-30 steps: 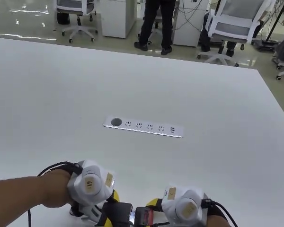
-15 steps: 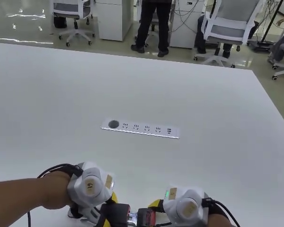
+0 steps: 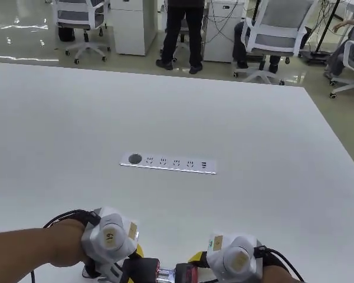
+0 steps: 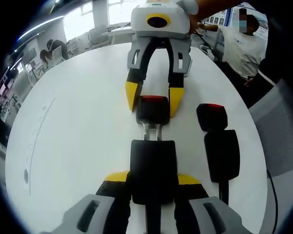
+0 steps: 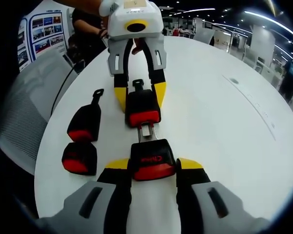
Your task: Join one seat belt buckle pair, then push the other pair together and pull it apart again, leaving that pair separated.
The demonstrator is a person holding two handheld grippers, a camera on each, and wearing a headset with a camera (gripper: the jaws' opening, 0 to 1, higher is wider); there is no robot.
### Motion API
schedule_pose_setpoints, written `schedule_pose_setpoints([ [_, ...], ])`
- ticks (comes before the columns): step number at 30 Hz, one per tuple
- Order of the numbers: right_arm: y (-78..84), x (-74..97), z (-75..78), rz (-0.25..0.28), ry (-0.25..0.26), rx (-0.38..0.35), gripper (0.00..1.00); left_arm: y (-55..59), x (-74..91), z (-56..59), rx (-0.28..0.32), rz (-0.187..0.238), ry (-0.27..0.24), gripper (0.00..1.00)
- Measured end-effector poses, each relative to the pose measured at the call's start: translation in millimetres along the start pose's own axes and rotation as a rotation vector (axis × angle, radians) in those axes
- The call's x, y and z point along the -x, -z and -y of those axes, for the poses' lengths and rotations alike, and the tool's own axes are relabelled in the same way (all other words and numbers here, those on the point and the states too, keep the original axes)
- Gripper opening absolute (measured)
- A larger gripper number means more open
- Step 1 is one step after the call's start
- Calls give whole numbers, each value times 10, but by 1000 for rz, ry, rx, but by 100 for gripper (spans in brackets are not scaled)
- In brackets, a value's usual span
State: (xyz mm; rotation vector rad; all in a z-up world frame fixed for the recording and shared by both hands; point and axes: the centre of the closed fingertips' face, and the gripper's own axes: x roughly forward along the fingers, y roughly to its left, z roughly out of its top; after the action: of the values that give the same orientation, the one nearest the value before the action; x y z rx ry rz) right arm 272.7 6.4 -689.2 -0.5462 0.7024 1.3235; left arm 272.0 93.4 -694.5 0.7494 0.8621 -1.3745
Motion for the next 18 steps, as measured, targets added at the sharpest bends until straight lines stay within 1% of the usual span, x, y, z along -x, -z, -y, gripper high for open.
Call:
schedule_pose_setpoints([
  [1,18,3,41,3,3,-4,33,-8,6,2,1,0,0,34],
  [3,66,15,69,0,4,-1,33,-45,26,21,2,0,0,34],
  [7,160,68,91,-11,3,4,33,-67,38,31,2,-2,0,34],
  [8,192,72,97,-11,1,5,33,-27,14,3,2,-2,0,34],
  [9,223,79,113,-13,3,5,33,-20,8,-5,3,-2,0,34],
  [10,241,102,98,-13,3,4,33,-17,12,-6,5,-2,-1,34],
  [11,261,125,78,-14,0,1,33,-23,16,-3,6,-2,-1,34],
  [13,289,154,88,-15,2,2,33,-45,30,12,7,-1,-1,34],
  [16,337,188,103,-18,6,-2,33,-30,13,-13,9,-2,-1,34],
  [18,368,238,86,-18,6,-3,33,-33,20,-5,9,-3,0,34],
])
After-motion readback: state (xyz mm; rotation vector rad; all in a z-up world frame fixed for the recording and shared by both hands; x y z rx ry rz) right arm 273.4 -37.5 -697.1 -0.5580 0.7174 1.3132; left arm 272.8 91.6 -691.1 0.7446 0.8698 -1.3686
